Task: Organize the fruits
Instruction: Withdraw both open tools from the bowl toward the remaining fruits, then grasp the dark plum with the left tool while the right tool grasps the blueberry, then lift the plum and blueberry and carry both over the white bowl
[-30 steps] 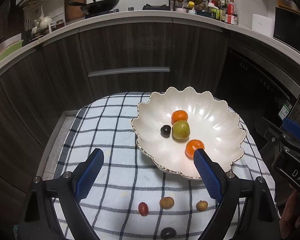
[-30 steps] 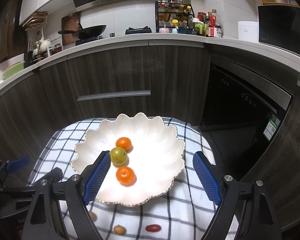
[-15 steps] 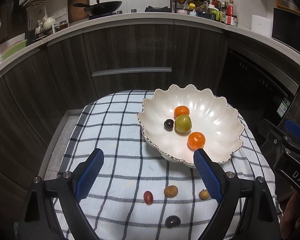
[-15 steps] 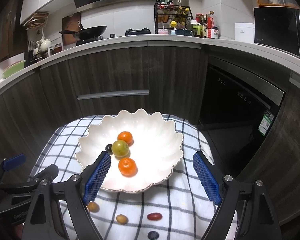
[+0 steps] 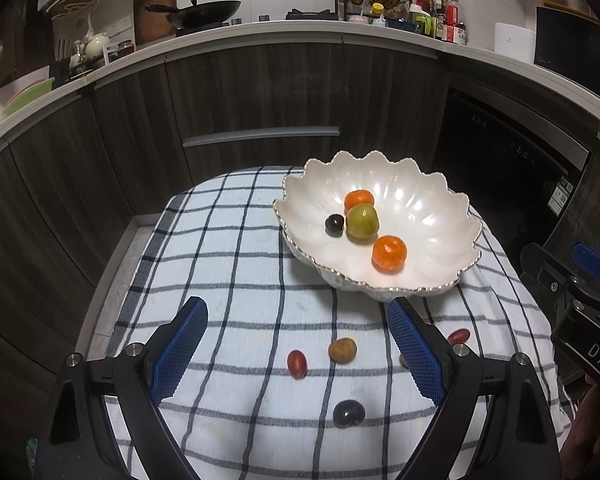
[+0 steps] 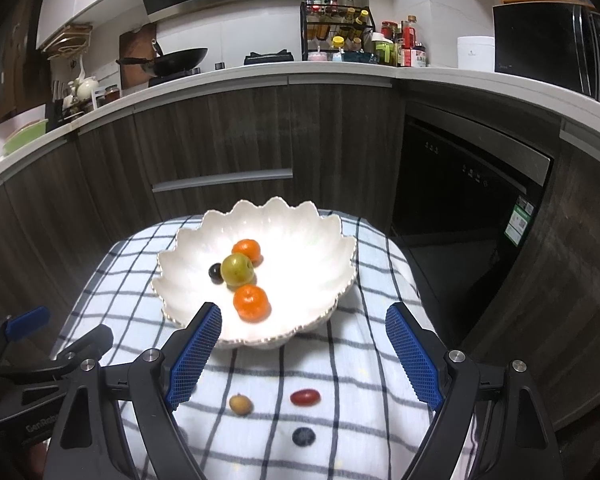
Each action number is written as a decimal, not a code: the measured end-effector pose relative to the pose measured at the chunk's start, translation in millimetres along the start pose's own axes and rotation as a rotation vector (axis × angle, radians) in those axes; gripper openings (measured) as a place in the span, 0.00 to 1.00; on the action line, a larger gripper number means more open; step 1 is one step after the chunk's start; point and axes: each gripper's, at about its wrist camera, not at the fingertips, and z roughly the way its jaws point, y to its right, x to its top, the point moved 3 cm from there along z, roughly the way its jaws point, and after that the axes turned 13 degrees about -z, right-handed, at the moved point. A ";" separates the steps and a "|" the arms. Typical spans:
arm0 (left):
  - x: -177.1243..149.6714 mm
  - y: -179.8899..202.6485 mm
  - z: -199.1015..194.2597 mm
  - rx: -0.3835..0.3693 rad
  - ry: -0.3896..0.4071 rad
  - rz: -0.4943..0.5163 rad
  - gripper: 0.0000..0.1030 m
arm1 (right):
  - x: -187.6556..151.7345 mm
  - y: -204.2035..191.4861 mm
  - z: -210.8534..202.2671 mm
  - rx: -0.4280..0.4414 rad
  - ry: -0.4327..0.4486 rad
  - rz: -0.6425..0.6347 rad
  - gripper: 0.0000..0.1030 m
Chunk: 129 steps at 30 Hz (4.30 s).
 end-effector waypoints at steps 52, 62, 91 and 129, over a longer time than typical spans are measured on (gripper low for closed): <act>-100.4 -10.0 19.1 -0.007 -0.002 0.049 0.89 | -92.7 -24.0 9.9 0.014 -0.077 -0.045 0.83; -108.8 5.2 28.6 -0.009 0.005 0.094 0.85 | -99.8 -24.8 23.4 0.010 -0.073 -0.089 0.74; -119.0 12.4 57.6 -0.062 -0.081 0.075 0.57 | -119.5 -29.1 62.6 0.087 -0.177 -0.062 0.50; -111.2 13.1 47.6 -0.077 -0.070 0.078 0.27 | -118.4 -25.4 65.8 0.087 -0.200 -0.040 0.23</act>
